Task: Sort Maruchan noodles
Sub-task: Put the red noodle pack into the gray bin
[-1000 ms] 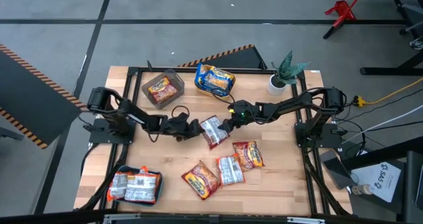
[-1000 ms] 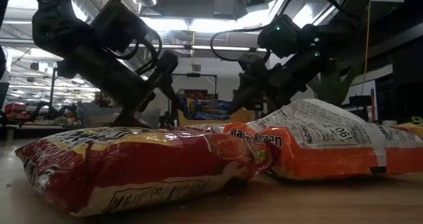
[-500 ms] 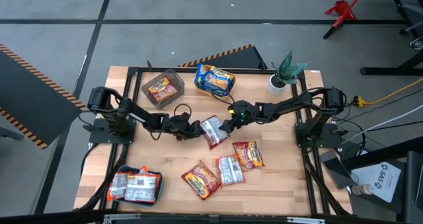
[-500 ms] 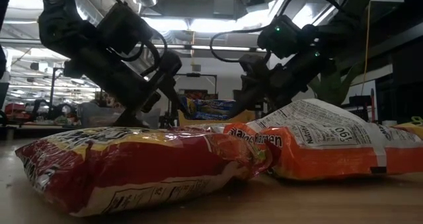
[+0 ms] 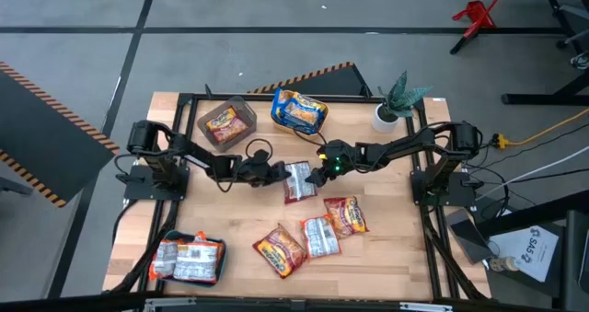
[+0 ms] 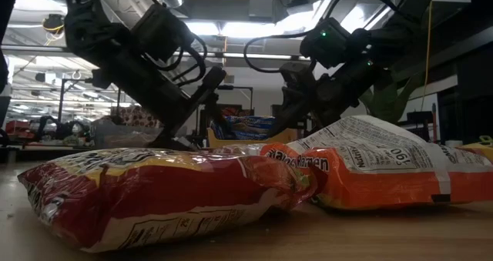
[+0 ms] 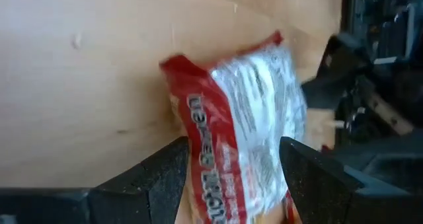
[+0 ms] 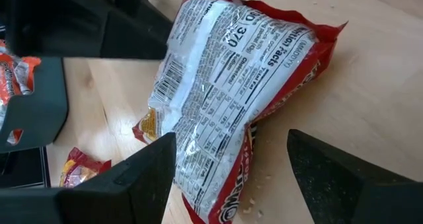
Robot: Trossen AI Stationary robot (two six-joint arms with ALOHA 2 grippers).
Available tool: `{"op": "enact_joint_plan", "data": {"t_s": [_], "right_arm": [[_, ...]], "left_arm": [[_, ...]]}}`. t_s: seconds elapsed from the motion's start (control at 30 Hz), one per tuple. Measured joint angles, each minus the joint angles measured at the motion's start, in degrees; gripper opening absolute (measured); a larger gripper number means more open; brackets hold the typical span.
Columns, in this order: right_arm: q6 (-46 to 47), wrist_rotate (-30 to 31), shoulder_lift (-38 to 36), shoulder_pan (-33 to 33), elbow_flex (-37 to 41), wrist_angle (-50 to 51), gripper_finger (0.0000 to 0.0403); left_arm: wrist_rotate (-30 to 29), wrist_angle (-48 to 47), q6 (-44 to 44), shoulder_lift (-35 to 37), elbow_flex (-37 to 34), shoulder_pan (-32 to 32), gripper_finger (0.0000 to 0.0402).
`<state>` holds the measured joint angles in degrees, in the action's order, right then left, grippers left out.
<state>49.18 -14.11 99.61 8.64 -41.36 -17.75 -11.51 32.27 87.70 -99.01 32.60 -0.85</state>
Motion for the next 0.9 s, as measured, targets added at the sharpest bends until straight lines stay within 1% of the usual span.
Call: {"op": "enact_joint_plan", "data": {"t_s": [0.13, 0.2, 0.27, 0.37, 0.53, 0.67, 0.8, 0.9], "right_arm": [[-0.14, 0.02, 0.00, 0.00, 0.00, 0.01, 0.0271], [-0.16, 0.02, 0.00, 0.00, 0.00, 0.01, 0.0271], [-0.14, 0.02, 0.00, 0.00, 0.00, 0.01, 0.0271], [-0.12, 0.23, 0.00, 0.00, 0.00, 0.05, 0.0271], [-0.12, 1.79, 0.00, 0.00, 0.00, -0.03, 0.0271], [-0.08, 3.04, 0.00, 0.00, 0.00, -0.46, 0.0271], [0.69, 2.82, 0.65, -0.04, -0.33, -3.47, 0.0271], [1.21, 2.35, 1.83, -0.04, -1.61, -3.11, 0.0271]], "left_arm": [[5.20, -6.70, 1.12, 0.35, 0.26, -0.80, 0.0232], [6.31, -9.53, 3.32, 0.49, 0.56, -0.90, 0.0231], [4.66, -9.85, 5.32, 0.50, 0.47, -0.33, 0.0231], [1.56, -7.89, 6.27, 0.41, 0.31, -0.04, 0.0231], [1.39, -12.04, 6.40, 0.40, 1.96, -0.39, 0.0231], [0.97, -12.22, 5.97, 0.40, 1.98, -0.39, 0.0231], [0.82, -12.26, 5.95, 0.38, 1.98, -0.37, 0.0231], [-0.54, -12.09, 6.28, 0.35, 1.97, -0.14, 0.0231]]}}
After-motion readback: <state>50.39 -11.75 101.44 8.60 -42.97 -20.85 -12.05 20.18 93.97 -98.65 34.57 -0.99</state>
